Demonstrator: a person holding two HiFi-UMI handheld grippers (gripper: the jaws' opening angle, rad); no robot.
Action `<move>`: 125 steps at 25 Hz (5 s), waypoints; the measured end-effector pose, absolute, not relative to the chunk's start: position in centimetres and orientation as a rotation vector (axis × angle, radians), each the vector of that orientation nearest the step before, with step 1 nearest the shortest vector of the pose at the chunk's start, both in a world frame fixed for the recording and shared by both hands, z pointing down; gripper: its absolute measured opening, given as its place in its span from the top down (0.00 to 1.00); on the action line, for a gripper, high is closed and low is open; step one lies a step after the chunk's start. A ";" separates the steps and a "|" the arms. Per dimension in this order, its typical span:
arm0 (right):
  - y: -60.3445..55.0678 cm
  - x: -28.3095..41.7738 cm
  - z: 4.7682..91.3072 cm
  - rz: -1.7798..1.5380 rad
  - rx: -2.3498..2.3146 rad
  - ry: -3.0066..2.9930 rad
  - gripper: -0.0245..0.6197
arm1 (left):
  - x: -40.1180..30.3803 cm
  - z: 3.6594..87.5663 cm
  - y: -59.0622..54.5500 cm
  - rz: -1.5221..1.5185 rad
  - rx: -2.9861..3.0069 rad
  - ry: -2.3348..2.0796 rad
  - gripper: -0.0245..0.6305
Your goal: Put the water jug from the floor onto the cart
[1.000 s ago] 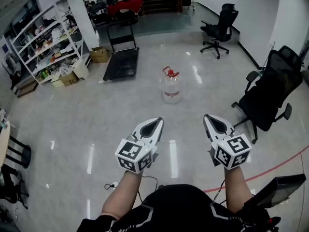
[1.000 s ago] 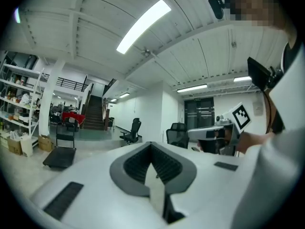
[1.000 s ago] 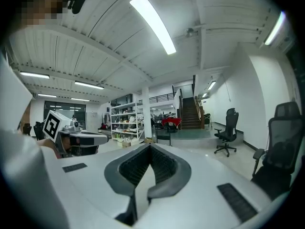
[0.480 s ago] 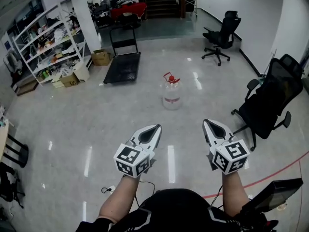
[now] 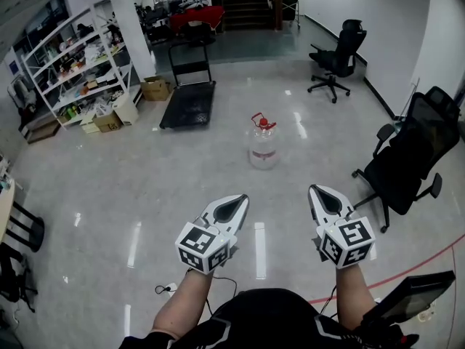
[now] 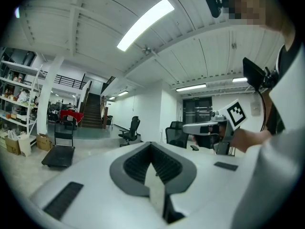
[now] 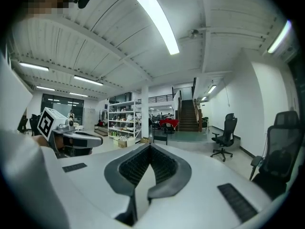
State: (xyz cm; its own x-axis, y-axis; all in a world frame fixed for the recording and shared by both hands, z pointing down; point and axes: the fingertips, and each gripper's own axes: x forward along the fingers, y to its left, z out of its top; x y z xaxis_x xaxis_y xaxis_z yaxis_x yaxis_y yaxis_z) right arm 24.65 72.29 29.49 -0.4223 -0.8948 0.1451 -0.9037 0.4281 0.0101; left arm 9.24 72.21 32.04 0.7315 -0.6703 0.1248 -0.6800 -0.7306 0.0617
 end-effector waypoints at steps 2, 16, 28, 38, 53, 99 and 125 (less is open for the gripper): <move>71.8 23.9 29.7 0.087 1.589 -2.539 0.96 | 8.9 32.0 72.0 0.139 2.829 -1.103 0.98; 69.1 20.2 31.8 0.078 1.657 -2.422 0.96 | 5.3 33.2 69.1 0.130 2.855 -1.028 0.97; 56.0 24.3 31.9 -0.064 1.621 -2.428 0.96 | 9.7 33.4 55.4 0.139 2.850 -1.074 0.98; 41.6 32.4 31.5 -0.012 1.578 -2.489 0.96 | 14.9 32.2 42.1 0.186 2.809 -1.177 0.97; 20.0 29.8 33.9 0.120 1.544 -2.566 0.96 | 13.8 34.8 20.3 0.168 2.807 -1.137 0.97; -28.7 36.2 55.1 0.740 1.606 -2.315 0.76 | 21.0 56.3 -29.9 0.492 2.557 -0.608 0.88; -16.0 32.6 95.4 1.749 1.577 -1.581 0.64 | 19.9 96.7 -28.1 1.101 2.054 -0.416 0.64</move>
State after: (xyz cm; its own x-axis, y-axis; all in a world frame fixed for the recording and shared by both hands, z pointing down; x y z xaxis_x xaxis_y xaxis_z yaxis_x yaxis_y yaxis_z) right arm 32.64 -15.98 95.40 -0.3497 -0.4206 0.8371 -0.7908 -0.3467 -0.5045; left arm 19.88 -28.08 96.69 0.5761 0.0637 0.8149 -0.5867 -0.6620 0.4665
